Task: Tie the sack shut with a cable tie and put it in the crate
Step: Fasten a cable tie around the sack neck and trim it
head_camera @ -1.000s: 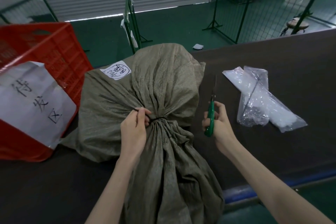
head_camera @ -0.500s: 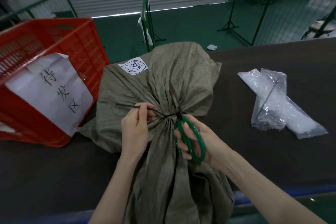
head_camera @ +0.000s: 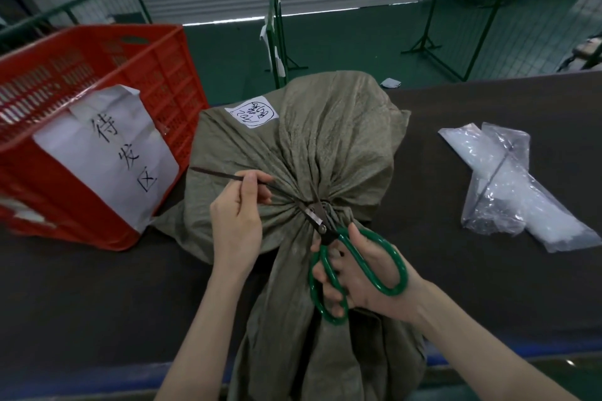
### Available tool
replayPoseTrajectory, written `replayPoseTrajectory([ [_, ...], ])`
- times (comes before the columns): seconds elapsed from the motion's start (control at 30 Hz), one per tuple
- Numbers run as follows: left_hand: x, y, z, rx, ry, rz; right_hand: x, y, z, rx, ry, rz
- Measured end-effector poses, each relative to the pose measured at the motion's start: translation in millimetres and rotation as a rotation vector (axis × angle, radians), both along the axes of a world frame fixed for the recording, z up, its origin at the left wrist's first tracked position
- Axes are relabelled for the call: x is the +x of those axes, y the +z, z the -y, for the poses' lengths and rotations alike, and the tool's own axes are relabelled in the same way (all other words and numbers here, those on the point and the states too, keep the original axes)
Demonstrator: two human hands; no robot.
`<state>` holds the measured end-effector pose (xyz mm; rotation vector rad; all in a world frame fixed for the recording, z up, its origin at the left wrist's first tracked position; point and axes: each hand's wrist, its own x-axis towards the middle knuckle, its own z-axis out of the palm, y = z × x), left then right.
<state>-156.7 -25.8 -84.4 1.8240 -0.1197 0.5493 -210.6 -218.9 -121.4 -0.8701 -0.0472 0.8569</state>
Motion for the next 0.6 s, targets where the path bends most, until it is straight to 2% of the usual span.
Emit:
replayPoseTrajectory([
  [0.2, 4.9, -2.8, -2.3, -0.094, 0.017, -0.034, 4.2, -3.2, 3.3, -0.022, 0.056, -0.033],
  [0.6, -9.5, -19.3, -1.0, -0.254, -0.038, 0.017, 32.8, -23.8, -7.9, -0.028, 0.011, -0.067],
])
